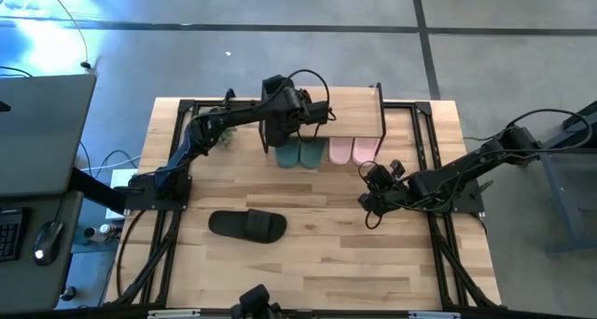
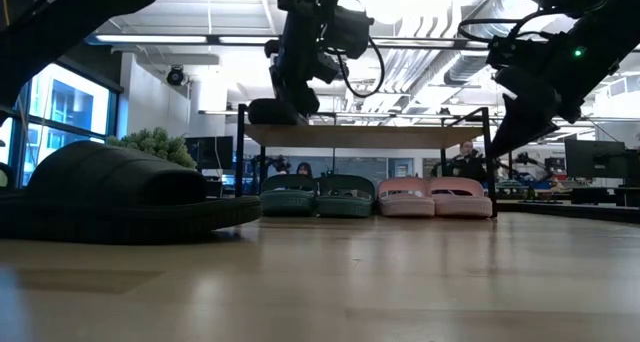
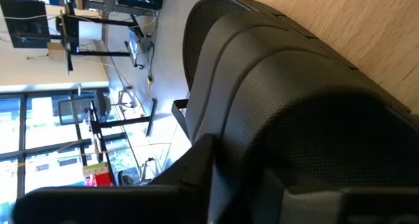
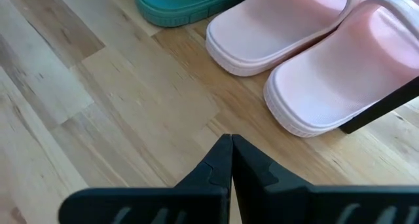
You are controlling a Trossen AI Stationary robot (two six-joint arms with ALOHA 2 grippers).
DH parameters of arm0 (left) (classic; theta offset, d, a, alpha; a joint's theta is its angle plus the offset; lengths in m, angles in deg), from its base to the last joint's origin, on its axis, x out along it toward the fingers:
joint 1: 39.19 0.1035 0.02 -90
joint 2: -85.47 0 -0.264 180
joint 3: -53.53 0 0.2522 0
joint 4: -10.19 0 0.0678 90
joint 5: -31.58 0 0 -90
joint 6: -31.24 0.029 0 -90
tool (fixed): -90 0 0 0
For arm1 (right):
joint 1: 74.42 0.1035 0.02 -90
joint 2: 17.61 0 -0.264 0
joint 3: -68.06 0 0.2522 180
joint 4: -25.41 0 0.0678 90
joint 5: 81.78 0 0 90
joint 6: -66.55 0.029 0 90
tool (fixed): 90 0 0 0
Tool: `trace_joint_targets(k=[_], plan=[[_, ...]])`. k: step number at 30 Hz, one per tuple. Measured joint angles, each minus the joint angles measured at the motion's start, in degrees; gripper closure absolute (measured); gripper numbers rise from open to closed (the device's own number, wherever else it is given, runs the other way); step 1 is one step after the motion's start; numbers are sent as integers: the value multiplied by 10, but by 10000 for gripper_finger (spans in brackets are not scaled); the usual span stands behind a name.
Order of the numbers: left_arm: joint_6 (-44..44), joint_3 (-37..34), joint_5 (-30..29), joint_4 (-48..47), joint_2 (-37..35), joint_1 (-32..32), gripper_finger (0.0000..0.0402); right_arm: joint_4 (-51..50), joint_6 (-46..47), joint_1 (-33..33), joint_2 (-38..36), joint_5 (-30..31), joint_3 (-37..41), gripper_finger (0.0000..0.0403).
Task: Pick and place slides into the shelf
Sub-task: Put the top black slides on the shelf
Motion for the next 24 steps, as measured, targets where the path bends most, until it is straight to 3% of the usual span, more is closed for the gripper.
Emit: trace_joint_targets(k=[8,12,16,24], plan=[[12,29,13,-5,5,0,260,0,-1,0,0,-11,0,402],[38,55,51,-8,6,-4,235,0,-2,0,0,-12,0,402],[52,81,105,-7,6,-8,222,0,-2,0,0,-13,0,402],[71,90,105,-7,5,-12,218,0,-2,0,0,-23,0,402]])
